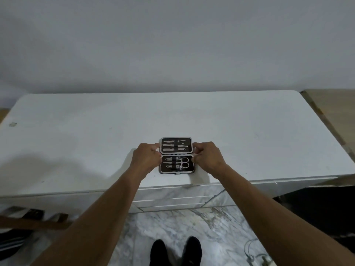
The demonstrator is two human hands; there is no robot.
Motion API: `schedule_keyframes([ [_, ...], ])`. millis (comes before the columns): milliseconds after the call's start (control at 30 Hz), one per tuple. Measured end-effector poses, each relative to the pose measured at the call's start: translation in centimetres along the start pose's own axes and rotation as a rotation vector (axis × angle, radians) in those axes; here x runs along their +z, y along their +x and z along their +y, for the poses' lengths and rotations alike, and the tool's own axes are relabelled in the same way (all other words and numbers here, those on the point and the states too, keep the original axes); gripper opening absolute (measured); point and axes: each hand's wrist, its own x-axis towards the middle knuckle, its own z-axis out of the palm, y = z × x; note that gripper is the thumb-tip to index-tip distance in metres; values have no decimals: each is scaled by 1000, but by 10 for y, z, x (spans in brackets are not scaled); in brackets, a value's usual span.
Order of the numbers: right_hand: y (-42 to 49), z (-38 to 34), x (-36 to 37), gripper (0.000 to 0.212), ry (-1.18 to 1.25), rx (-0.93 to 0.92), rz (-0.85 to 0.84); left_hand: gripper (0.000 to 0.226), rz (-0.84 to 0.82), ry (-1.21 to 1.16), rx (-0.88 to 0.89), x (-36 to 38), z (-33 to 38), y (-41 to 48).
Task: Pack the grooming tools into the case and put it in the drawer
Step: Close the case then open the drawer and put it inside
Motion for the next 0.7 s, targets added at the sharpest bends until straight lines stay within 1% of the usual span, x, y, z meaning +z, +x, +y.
schedule_keyframes([
  [67, -4, -2, -2, 38, 55, -7, 25, 60, 20, -35, 13, 0, -2, -2],
  [133, -11, -2, 0, 46, 65, -25, 46, 61, 46, -42, 38, 1, -5, -9],
  [267, -17, 0, 7, 47, 83, -49, 87, 58, 80, -43, 101, 2, -7, -17],
  [400, -21, -5, 11, 44, 84, -55, 126, 54, 92, -62, 119, 1, -7, -19],
  [533, -23, -9, 13, 48, 102, -27, 144, 46, 89, -16, 186, -1, -7, -19],
  [600, -22, -10, 14, 49, 118, -24, 154, 49, 89, -24, 208, -1, -8, -15],
  [700, -16, -9, 13, 52, 115, -36, 178, 57, 102, -50, 188, 1, -8, -9],
])
